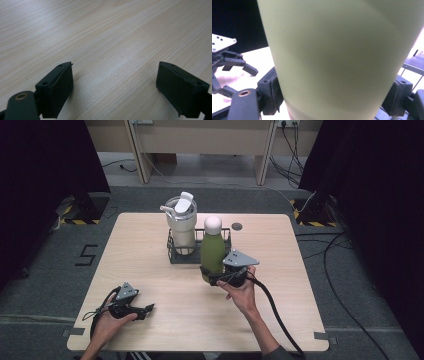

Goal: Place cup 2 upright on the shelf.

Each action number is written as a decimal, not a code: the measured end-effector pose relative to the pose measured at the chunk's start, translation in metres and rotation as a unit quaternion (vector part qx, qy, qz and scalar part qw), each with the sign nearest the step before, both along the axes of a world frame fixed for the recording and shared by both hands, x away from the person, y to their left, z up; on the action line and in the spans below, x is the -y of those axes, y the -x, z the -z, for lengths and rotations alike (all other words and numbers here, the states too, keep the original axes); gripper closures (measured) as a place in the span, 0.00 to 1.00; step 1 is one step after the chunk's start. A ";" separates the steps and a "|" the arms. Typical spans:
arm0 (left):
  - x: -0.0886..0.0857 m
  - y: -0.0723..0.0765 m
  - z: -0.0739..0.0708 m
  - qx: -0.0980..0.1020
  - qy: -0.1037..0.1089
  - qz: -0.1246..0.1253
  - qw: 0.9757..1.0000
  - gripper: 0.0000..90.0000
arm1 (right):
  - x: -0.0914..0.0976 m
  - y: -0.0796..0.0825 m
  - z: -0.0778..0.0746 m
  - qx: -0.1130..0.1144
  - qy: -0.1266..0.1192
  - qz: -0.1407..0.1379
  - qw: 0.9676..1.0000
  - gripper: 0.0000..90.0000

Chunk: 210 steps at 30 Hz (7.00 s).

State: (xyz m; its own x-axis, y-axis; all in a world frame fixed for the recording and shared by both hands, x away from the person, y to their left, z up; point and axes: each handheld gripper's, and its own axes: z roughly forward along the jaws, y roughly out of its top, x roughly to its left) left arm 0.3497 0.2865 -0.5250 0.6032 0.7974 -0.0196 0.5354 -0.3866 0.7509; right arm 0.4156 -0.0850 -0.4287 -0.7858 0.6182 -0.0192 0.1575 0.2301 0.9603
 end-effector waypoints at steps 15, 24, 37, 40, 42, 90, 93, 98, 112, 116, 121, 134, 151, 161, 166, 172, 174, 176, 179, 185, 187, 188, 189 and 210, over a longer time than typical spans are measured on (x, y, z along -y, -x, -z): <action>0.000 0.000 0.000 0.000 0.000 0.000 1.000 0.15 | 0.008 -0.020 -0.011 -0.003 0.006 0.027 1.000 0.23; 0.000 0.000 0.000 0.000 -0.001 0.000 1.000 0.15 | 0.011 -0.031 -0.024 0.001 0.006 0.034 0.999 0.23; 0.000 0.000 0.000 0.000 0.000 0.000 1.000 0.15 | 0.008 -0.054 -0.040 0.000 -0.003 0.045 0.999 0.23; 0.000 0.000 0.000 0.000 0.000 0.000 1.000 0.15 | 0.006 -0.058 -0.041 -0.002 -0.005 0.048 0.999 0.23; 0.000 0.000 0.000 0.000 0.000 0.000 1.000 0.15 | 0.006 -0.062 -0.043 0.002 0.000 0.050 0.999 0.23; 0.000 0.000 0.000 0.000 0.000 0.000 1.000 0.15 | -0.012 -0.128 -0.032 -0.014 0.004 0.103 0.995 0.23; 0.000 0.000 0.000 0.000 0.000 0.000 1.000 0.15 | -0.017 -0.128 -0.029 -0.015 0.005 0.101 0.995 0.23; 0.000 0.000 0.000 0.000 0.000 0.000 1.000 0.15 | -0.022 -0.131 -0.022 -0.019 0.009 0.101 0.995 0.23; 0.000 0.000 0.000 0.000 0.000 0.000 1.000 0.15 | -0.027 -0.136 -0.006 -0.024 0.013 0.103 0.994 0.23; 0.000 0.000 0.000 0.000 0.000 0.000 1.000 0.15 | -0.029 -0.137 0.000 -0.027 0.016 0.104 0.994 0.23; 0.000 0.000 0.000 0.000 0.000 0.000 1.000 0.15 | -0.028 -0.138 0.005 -0.030 0.015 0.106 0.994 0.23; 0.000 0.000 0.000 0.000 0.000 0.000 1.000 0.15 | -0.030 -0.138 0.017 -0.035 0.016 0.108 0.993 0.23; 0.000 0.000 0.000 0.000 0.000 0.001 1.000 0.16 | -0.028 -0.132 0.022 -0.018 0.028 0.108 0.994 0.23; 0.000 0.000 0.000 0.000 0.000 0.001 1.000 0.16 | -0.027 -0.132 0.022 -0.017 0.026 0.106 0.994 0.23; 0.000 0.000 0.000 0.000 0.000 0.001 1.000 0.16 | -0.026 -0.132 0.021 -0.017 0.034 0.106 0.994 0.21; 0.000 0.000 0.000 0.000 0.000 0.001 1.000 0.16 | -0.025 -0.129 0.015 -0.005 0.037 0.110 0.993 0.17; 0.000 0.000 0.000 0.000 0.000 0.000 1.000 0.16 | -0.023 -0.127 0.011 -0.004 0.034 0.108 0.994 0.17; 0.000 0.000 0.000 0.000 0.000 0.000 1.000 0.16 | -0.021 -0.126 0.008 -0.007 0.033 0.108 0.994 0.17; 0.000 0.000 0.000 0.000 0.000 0.001 1.000 0.15 | -0.018 -0.122 0.005 -0.004 0.030 0.107 0.994 0.17; 0.000 0.000 0.000 0.000 0.000 0.000 1.000 0.16 | -0.010 -0.112 -0.002 0.002 0.023 0.108 0.994 0.17; 0.000 0.000 0.000 0.000 0.000 0.000 1.000 0.15 | -0.006 -0.107 -0.005 0.005 0.020 0.108 0.994 0.17; 0.000 0.000 0.000 0.001 0.000 0.000 1.000 0.16 | -0.004 -0.105 -0.006 0.007 0.020 0.108 0.994 0.17; 0.000 0.000 0.000 0.001 0.000 0.000 1.000 0.16 | -0.003 -0.103 -0.007 0.007 0.018 0.108 0.994 0.17; 0.000 0.000 0.000 0.001 0.000 0.000 1.000 0.15 | 0.017 -0.063 -0.020 0.028 0.021 0.107 0.994 0.17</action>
State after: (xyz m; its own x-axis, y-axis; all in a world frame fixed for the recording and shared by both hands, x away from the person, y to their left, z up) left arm 0.3500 0.2860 -0.5250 0.6026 0.7978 -0.0175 0.5337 -0.3866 0.7521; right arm 0.4790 -0.1021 -0.4083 -0.6329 0.7692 -0.0882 0.1535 0.2363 0.9595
